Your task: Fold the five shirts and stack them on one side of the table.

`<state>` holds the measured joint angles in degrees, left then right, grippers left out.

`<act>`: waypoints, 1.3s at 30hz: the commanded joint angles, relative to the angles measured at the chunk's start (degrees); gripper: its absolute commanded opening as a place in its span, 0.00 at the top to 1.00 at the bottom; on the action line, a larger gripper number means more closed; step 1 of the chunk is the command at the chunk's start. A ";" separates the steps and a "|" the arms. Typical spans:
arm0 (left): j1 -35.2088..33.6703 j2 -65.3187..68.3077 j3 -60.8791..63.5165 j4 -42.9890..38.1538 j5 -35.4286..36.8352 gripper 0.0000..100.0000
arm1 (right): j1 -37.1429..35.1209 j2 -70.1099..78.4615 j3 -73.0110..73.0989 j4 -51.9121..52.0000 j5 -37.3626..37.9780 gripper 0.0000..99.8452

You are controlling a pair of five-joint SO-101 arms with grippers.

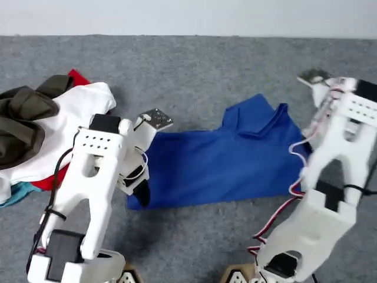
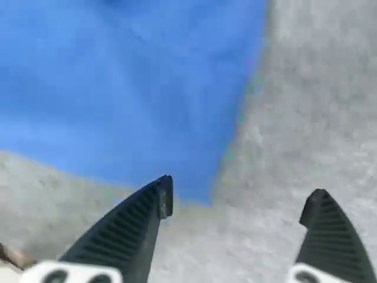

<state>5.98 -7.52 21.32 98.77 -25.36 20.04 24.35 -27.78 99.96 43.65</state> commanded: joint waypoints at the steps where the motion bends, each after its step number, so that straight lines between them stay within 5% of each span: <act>1: 0.00 -3.08 -0.22 1.67 1.67 0.76 | -6.11 -1.36 -1.49 -4.18 -13.54 0.65; 6: 0.00 -4.92 -0.04 1.67 2.29 0.83 | -12.26 1.71 -1.76 -10.15 -28.66 0.65; 14: -0.09 -4.75 0.13 1.67 3.52 0.83 | -18.42 8.22 -1.76 -18.15 -37.80 0.65; 19: -0.09 -4.75 0.13 1.76 3.52 0.84 | -19.56 11.74 -1.76 -23.78 -39.65 0.69; 26: -0.09 -4.66 0.13 1.76 3.52 0.84 | -19.12 16.13 -1.76 -28.70 -39.38 0.98; 39: 0.35 -4.57 2.24 1.58 3.43 0.84 | -20.97 16.75 -9.76 -28.18 -38.95 0.99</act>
<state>5.98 -10.59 22.73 98.77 -22.55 0.44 41.49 -33.05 72.35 4.79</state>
